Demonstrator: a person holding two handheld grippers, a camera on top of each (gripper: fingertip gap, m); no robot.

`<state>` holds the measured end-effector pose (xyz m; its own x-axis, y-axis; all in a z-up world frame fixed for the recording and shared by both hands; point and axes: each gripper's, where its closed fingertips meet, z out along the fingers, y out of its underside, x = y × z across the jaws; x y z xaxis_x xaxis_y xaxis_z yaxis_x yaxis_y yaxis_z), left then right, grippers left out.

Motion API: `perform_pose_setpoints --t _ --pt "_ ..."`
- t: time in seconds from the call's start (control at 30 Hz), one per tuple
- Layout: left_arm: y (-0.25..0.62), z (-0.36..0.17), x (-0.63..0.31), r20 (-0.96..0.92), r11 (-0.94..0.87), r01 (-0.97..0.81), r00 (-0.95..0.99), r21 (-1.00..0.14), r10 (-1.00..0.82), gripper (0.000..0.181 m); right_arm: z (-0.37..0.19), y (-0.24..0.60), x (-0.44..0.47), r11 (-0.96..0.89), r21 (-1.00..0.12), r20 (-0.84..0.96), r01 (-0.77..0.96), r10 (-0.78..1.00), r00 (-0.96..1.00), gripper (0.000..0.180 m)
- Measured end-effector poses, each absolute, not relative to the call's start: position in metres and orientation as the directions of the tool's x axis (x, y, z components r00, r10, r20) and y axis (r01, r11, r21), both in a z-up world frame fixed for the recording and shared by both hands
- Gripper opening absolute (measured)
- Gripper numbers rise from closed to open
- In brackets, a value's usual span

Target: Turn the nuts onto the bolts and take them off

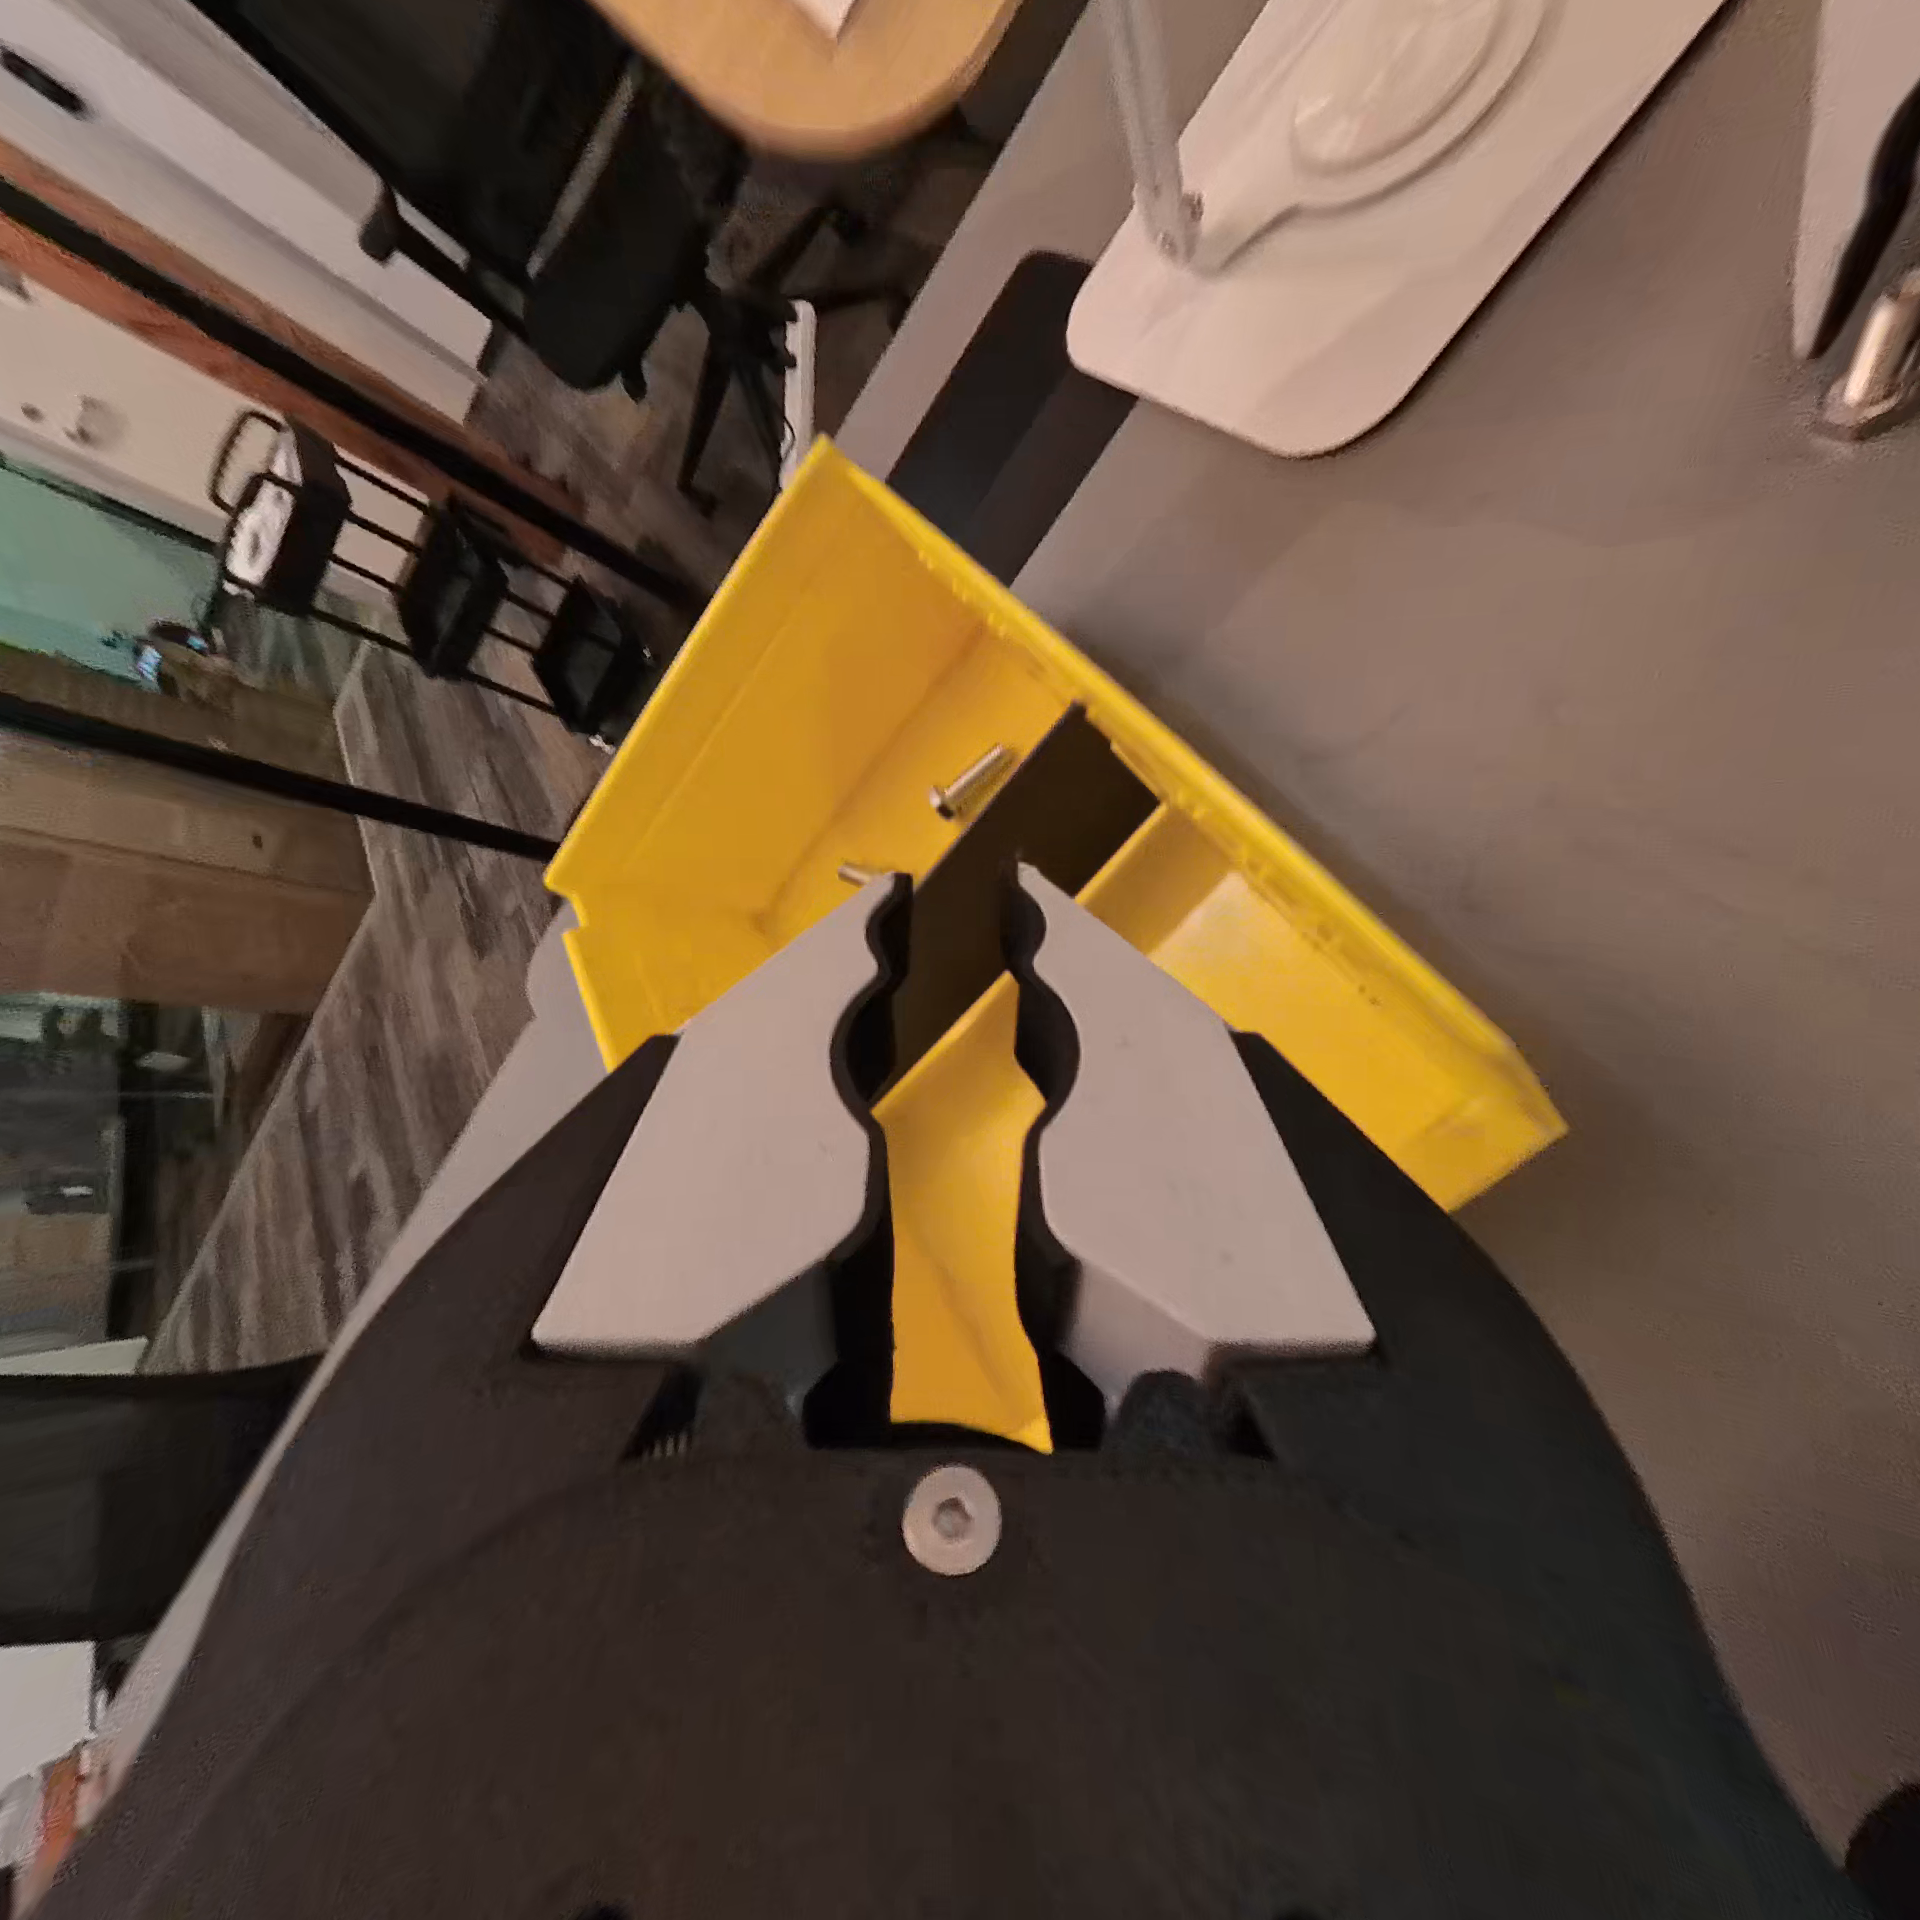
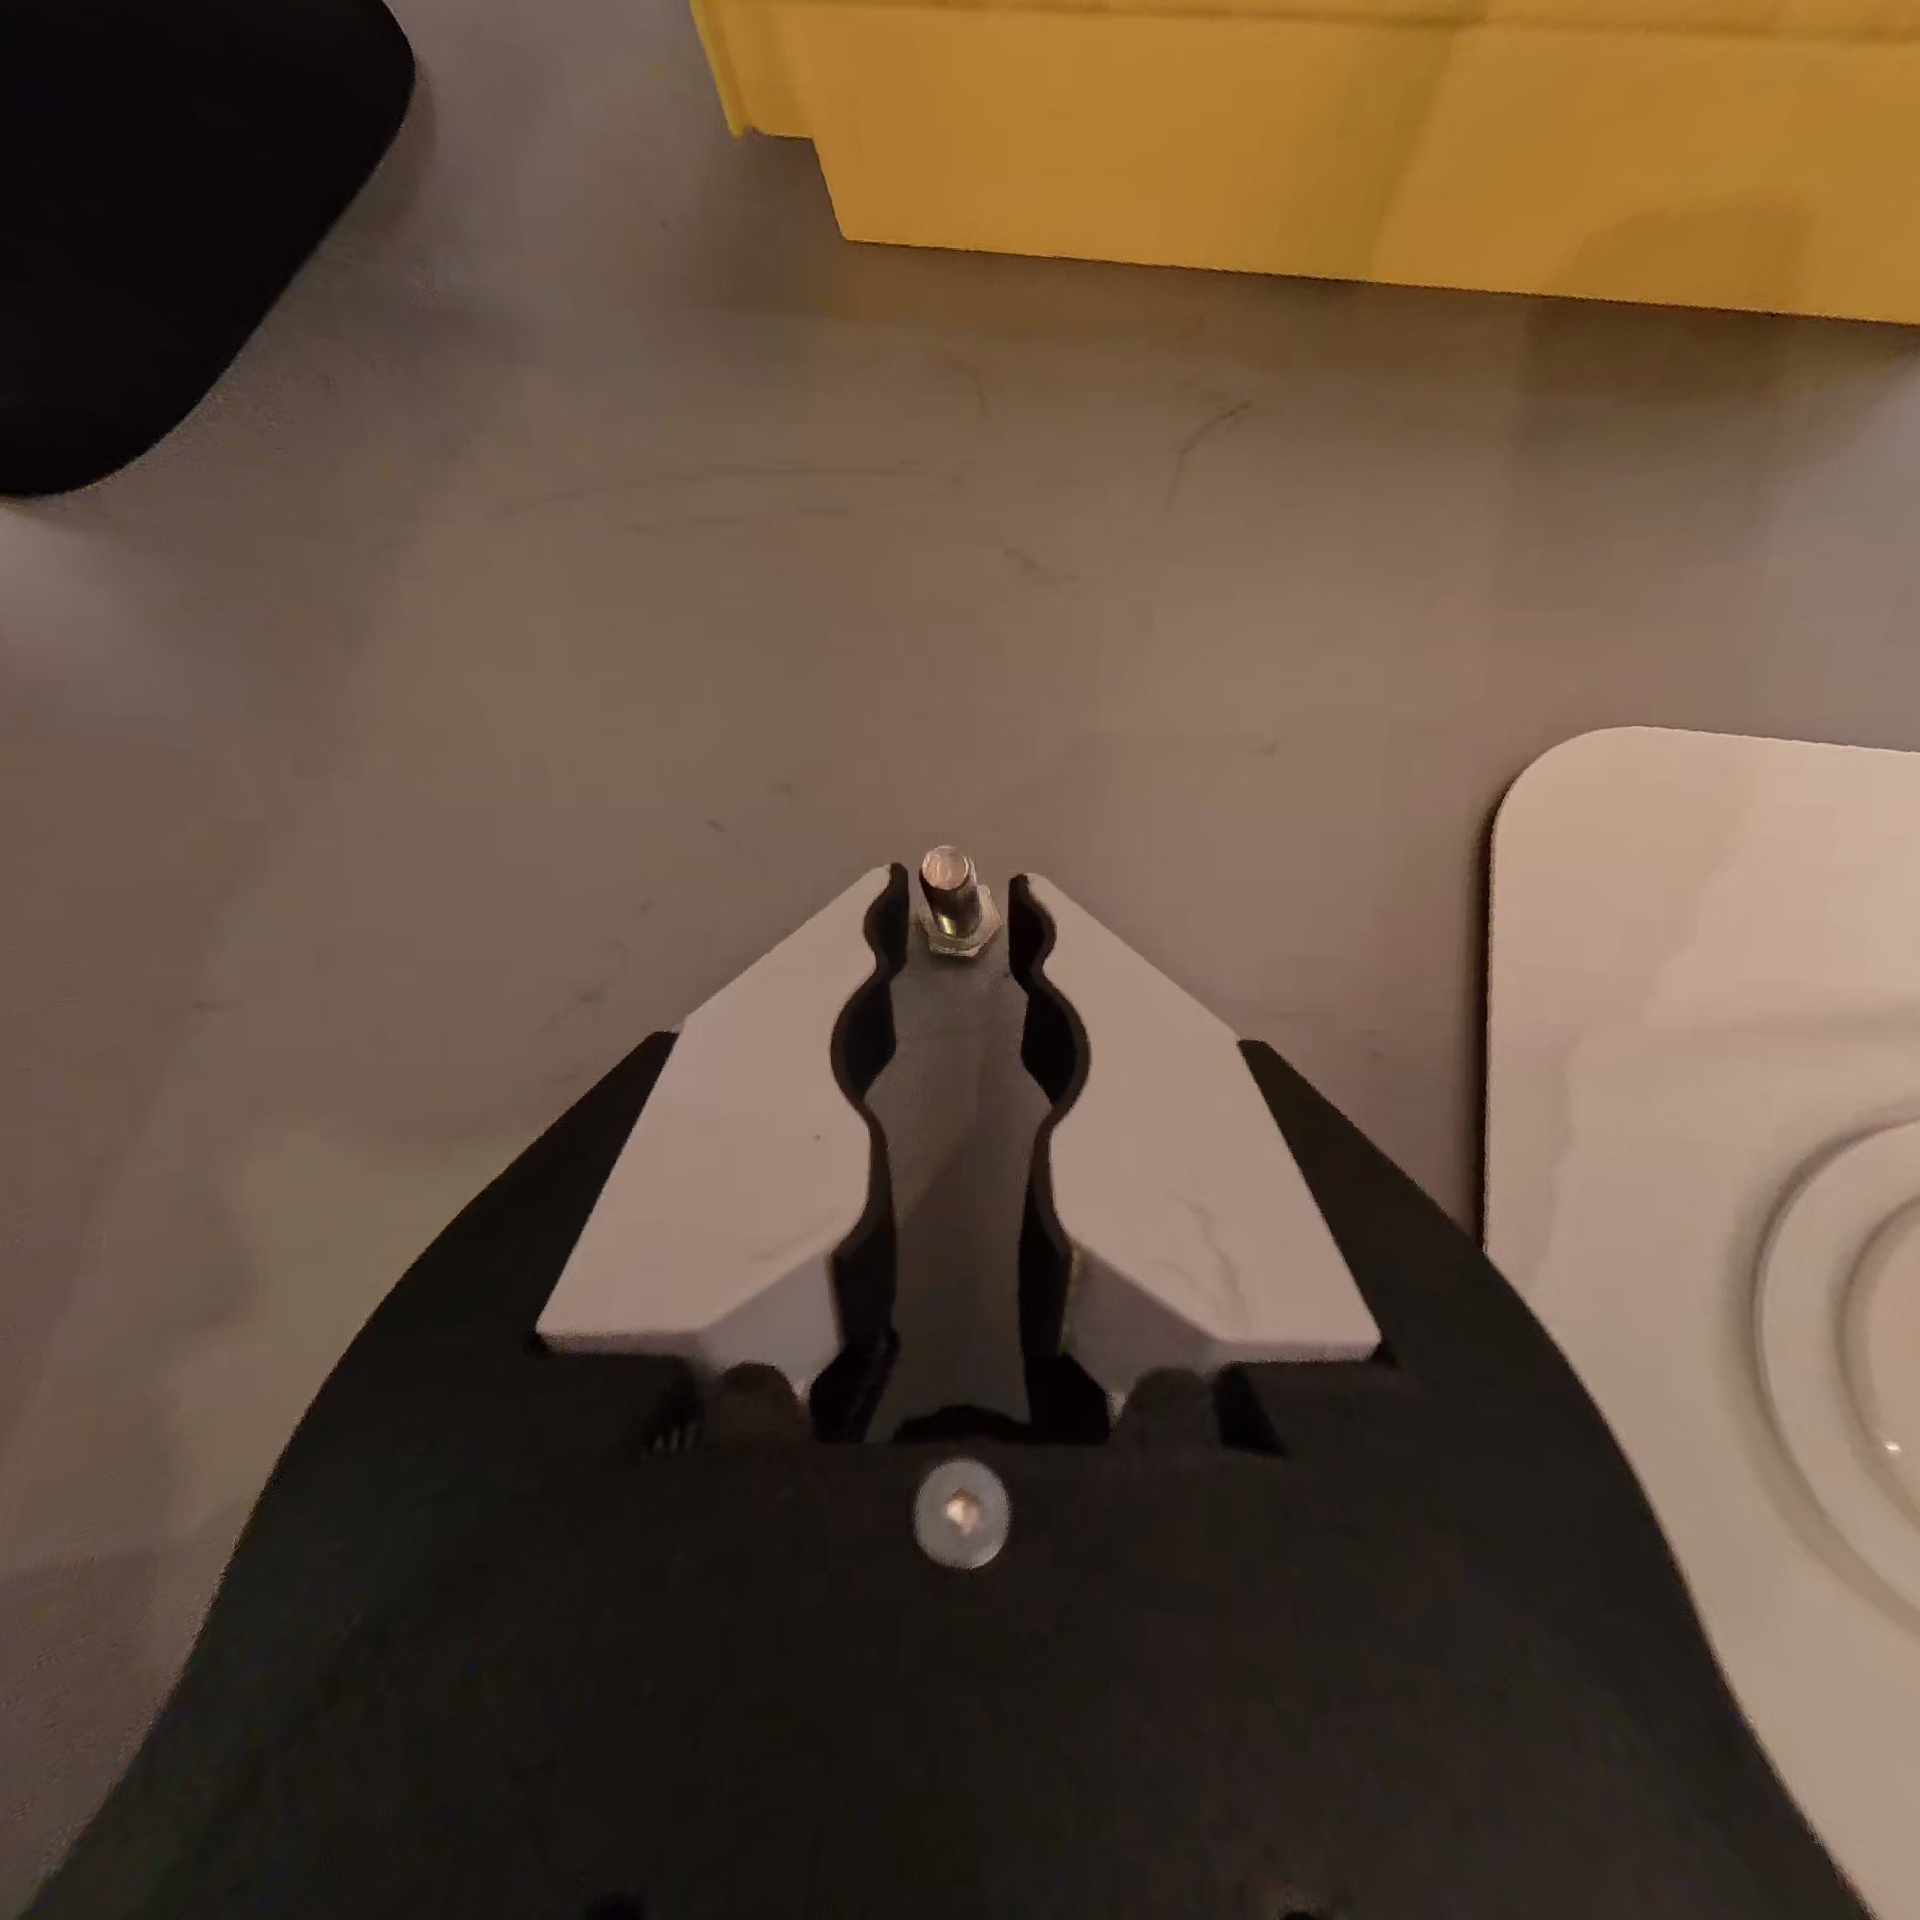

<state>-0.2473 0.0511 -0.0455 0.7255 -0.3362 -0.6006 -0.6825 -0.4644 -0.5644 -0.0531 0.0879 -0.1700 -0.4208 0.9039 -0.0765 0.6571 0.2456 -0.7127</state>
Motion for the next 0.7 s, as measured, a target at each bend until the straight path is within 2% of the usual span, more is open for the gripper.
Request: perform_pose_setpoints --t 0.03,0.23,0.37,0.43,0.7 --pt "0.049 -0.05 -0.253 -0.576 -0.484 -0.669 0.739 -0.564 -0.35 0.015 -0.169 0.088 -0.053 0.246 -0.713 -0.077 0.656 0.903 -0.422 0.021" --pt "0.031 -0.1 -0.285 -0.373 -0.659 -0.577 0.816 -0.483 -0.441 0.02 -0.164 0.088 -0.052 0.243 -0.717 -0.079 0.653 0.903 -0.422 0.027" --pt "0.025 -0.127 -0.298 -0.307 -0.734 -0.567 0.822 -0.374 -0.479 0.02 -0.159 0.089 -0.052 0.25 -0.725 -0.063 0.642 0.904 -0.423 0.028" --pt "0.019 -0.143 -0.308 -0.269 -0.776 -0.566 0.822 -0.28 -0.502 0.022 -0.156 0.089 -0.052 0.247 -0.729 -0.065 0.638 0.904 -0.423 0.028" --pt "0.014 -0.179 -0.32 -0.175 -0.806 -0.578 0.813 -0.13 -0.555 0.025 -0.155 0.095 -0.051 0.229 -0.732 -0.068 0.642 0.912 -0.404 0.03"
